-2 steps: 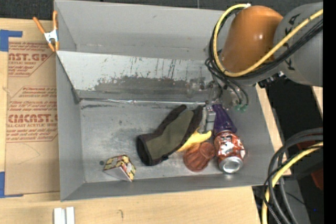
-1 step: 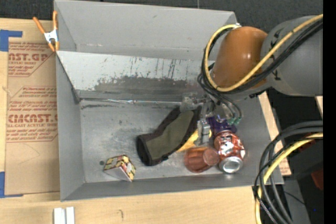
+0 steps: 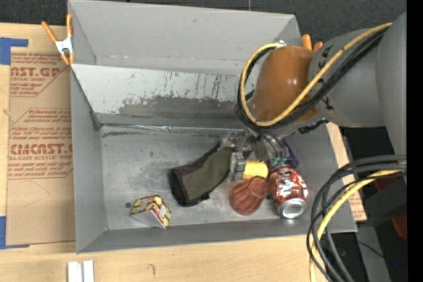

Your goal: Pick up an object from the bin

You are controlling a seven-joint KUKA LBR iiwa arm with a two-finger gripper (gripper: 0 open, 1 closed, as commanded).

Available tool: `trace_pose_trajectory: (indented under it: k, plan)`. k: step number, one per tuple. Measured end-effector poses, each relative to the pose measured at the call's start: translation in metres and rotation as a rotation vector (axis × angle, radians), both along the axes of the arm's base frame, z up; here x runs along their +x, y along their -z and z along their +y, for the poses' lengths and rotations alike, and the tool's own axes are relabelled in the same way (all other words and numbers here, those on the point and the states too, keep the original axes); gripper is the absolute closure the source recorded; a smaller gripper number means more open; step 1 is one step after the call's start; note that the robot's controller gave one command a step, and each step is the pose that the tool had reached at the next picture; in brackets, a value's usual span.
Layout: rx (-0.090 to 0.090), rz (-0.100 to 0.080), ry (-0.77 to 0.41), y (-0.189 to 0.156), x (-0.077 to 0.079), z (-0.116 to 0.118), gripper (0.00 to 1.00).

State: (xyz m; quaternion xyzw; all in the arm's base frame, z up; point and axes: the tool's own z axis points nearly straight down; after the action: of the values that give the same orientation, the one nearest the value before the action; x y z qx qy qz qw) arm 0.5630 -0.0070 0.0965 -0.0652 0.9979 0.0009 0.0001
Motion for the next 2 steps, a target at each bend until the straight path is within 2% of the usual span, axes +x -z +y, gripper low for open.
trace_pose_trajectory:
  k: [1,2]
  plan:
    - [0.000,0.000,0.000,0.000,0.000,0.000,1.00]
    - [-0.002,-0.003,-0.036,-0.094,0.007,-0.001,1.00]
